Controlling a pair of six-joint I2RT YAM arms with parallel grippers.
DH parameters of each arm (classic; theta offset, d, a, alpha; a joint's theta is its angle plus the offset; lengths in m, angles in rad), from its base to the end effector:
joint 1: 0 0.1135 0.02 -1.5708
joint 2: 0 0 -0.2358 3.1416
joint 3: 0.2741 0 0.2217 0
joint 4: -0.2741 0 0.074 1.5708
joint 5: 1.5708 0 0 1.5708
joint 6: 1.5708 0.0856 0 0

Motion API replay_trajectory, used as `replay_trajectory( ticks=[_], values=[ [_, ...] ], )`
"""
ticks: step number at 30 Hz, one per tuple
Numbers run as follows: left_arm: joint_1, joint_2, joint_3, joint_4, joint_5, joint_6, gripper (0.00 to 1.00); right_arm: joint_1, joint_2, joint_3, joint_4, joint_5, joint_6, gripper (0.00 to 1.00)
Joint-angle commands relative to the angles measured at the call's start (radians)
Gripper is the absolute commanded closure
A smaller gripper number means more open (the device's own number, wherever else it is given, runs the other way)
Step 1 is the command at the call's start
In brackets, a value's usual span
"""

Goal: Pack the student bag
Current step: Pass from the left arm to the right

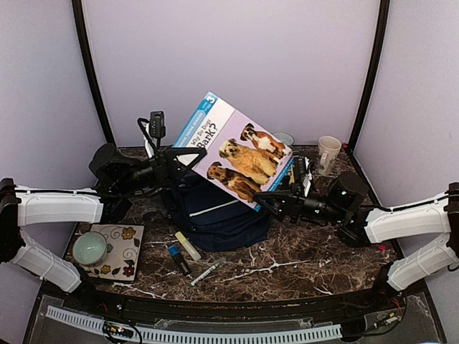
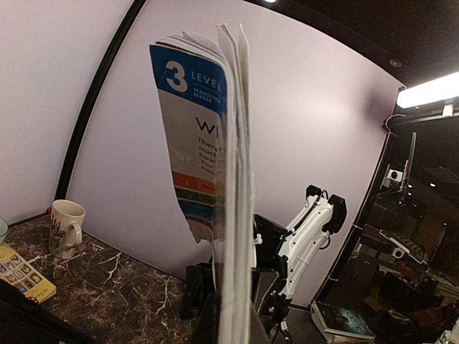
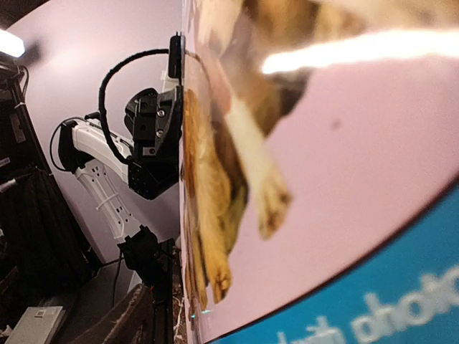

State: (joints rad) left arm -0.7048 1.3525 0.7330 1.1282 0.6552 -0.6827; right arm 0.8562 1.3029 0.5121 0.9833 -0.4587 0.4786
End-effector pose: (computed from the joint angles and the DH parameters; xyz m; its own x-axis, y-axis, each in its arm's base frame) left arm 0.1958 -0.2350 0.3377 -0.2920 -0.4084 -0.8649 0.9472 0.0020 -0.3207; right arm 0.1669 0.2502 0.2602 -0.3318 0.2477 -0.9103 -0.9117 0.1636 0.3768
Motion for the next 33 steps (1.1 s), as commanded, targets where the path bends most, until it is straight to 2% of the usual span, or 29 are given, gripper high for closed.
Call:
replay_trajectory(
  ticks=[1,8,10,13,18,20,23,25,27,31,33],
  values=[
    [0.004,-0.056,-0.01,0.082,0.012,-0.015,1.0,-0.006,-0.033,0.027,0.164,-0.05,-0.001,0.41],
    [0.004,-0.055,-0.022,0.127,0.019,-0.035,1.0,-0.006,0.001,0.07,0.256,-0.076,0.017,0.75],
    [0.005,-0.053,-0.028,0.135,0.016,-0.037,1.0,-0.006,0.014,0.083,0.264,-0.072,0.02,0.82],
    [0.005,-0.049,-0.031,0.139,0.014,-0.038,1.0,-0.006,0.035,0.107,0.27,-0.079,0.029,1.0],
    [0.006,-0.049,-0.048,0.118,-0.009,-0.018,1.0,-0.006,0.033,0.104,0.264,-0.06,0.033,1.0],
    [0.007,-0.052,-0.058,0.096,-0.027,0.001,0.97,-0.005,0.012,0.096,0.209,-0.006,0.011,1.0],
    [0.009,-0.052,-0.067,0.052,-0.054,0.035,0.84,-0.005,-0.028,0.079,0.109,0.099,-0.028,1.0],
    [0.011,-0.052,-0.072,0.014,-0.07,0.059,0.66,-0.006,-0.055,0.071,0.03,0.183,-0.052,1.0],
    [0.011,-0.053,-0.076,-0.037,-0.091,0.096,0.53,-0.006,-0.082,0.066,-0.045,0.259,-0.081,1.0],
    [0.011,-0.074,-0.069,-0.237,-0.217,0.225,0.34,-0.006,-0.136,0.056,-0.202,0.437,-0.124,1.0],
    [0.011,-0.083,-0.059,-0.353,-0.28,0.313,0.28,-0.006,-0.16,0.055,-0.289,0.529,-0.139,1.0]
  ],
)
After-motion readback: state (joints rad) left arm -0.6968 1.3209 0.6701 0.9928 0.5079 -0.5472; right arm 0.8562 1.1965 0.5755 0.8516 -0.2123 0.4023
